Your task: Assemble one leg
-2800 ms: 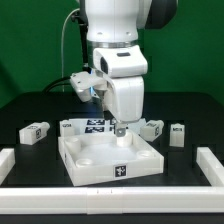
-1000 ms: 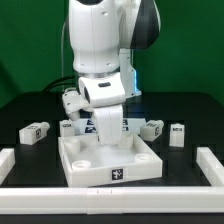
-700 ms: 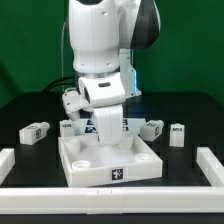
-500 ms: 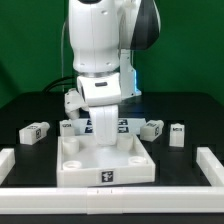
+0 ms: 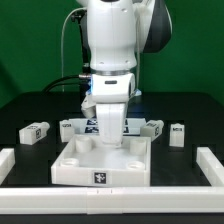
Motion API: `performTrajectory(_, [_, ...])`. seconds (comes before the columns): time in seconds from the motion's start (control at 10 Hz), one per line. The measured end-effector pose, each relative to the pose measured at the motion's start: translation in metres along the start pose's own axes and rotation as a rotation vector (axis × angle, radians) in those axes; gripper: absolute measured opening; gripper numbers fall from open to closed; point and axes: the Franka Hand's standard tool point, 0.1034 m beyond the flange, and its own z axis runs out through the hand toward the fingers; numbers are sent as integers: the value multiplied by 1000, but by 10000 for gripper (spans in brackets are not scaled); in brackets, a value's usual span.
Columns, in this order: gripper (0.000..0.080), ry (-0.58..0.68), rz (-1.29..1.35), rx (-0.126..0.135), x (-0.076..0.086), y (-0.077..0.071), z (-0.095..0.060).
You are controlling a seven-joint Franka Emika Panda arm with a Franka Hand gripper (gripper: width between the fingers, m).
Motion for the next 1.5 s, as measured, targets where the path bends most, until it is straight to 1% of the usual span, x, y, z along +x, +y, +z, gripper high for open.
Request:
performTrajectory(0.4, [72, 0, 5, -1, 0, 0, 0])
performTrajectory(0.5, [72, 1, 19, 4, 6, 1, 0])
performTrajectory(0.7, [72, 10, -5, 15, 40, 9, 1])
performTrajectory(1.0, [72, 23, -37, 1, 72, 27, 1])
performTrajectory(1.1, [72, 28, -48, -2, 80, 30, 1])
performTrajectory(1.2, [72, 30, -51, -4, 82, 32, 2])
performTrajectory(1.3, [70, 30, -49, -4, 81, 32, 2])
performTrajectory(1.4, [112, 30, -48, -3, 81, 32, 2])
performTrajectory(1.5, [286, 30, -48, -3, 81, 32, 2])
